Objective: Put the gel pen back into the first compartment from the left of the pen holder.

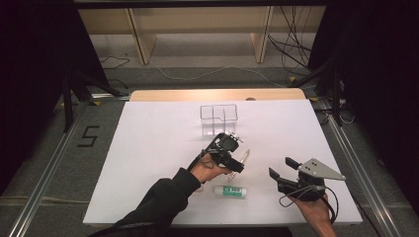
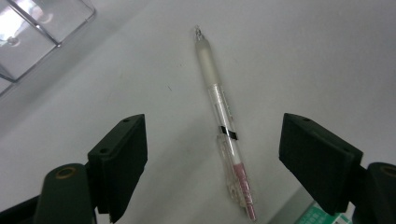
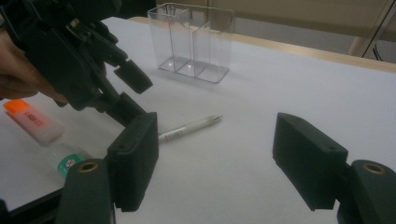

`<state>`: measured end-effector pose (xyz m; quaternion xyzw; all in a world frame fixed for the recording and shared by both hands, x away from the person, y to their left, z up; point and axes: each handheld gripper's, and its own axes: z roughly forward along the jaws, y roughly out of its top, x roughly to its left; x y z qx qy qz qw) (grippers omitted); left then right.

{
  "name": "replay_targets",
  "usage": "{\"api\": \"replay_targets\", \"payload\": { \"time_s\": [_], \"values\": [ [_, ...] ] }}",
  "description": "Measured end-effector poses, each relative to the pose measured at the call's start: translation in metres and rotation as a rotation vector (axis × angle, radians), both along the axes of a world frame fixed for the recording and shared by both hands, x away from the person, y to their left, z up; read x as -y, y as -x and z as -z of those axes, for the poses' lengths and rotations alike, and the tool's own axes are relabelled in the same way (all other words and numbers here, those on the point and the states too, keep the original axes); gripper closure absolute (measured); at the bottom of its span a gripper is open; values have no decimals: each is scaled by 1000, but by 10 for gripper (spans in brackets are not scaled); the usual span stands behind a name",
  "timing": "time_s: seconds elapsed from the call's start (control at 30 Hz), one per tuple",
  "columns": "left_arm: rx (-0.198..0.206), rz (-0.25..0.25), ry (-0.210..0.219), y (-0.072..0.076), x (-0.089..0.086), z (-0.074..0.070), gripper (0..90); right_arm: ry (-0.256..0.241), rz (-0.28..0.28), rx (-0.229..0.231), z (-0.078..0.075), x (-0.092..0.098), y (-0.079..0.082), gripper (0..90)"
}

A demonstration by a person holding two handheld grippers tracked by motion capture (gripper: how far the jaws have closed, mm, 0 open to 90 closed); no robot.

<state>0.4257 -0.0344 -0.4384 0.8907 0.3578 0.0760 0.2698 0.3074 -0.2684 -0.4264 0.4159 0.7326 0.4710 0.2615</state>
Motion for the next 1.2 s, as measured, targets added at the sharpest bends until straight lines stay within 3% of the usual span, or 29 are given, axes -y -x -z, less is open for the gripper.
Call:
{"api": "replay_targets", "payload": {
  "time_s": [0.23, 0.3, 0.47, 0.63, 0.77, 0.97, 1.2],
  "values": [
    [-32, 0, -11, -7, 10, 6, 298, 6, -5, 0, 0, -2, -1, 323],
    [-31, 11, -35, -8, 13, 7, 330, 9, -5, -1, -1, -2, -1, 323],
    [-57, -5, -30, -14, 17, 10, 386, 9, -4, -4, -1, -3, -1, 323],
    [-60, 9, -34, -14, 22, 12, 434, 7, -5, -5, -1, -3, -2, 324],
    [-71, 1, -1, -15, 25, 15, 479, 8, -6, -4, -1, -3, -1, 324],
    [-58, -15, 3, -16, 24, 15, 547, 8, -6, -4, -1, -3, -1, 324],
    [-66, -27, -23, -15, 28, 21, 575, 9, -13, 3, 0, -3, -2, 325]
  ]
}}
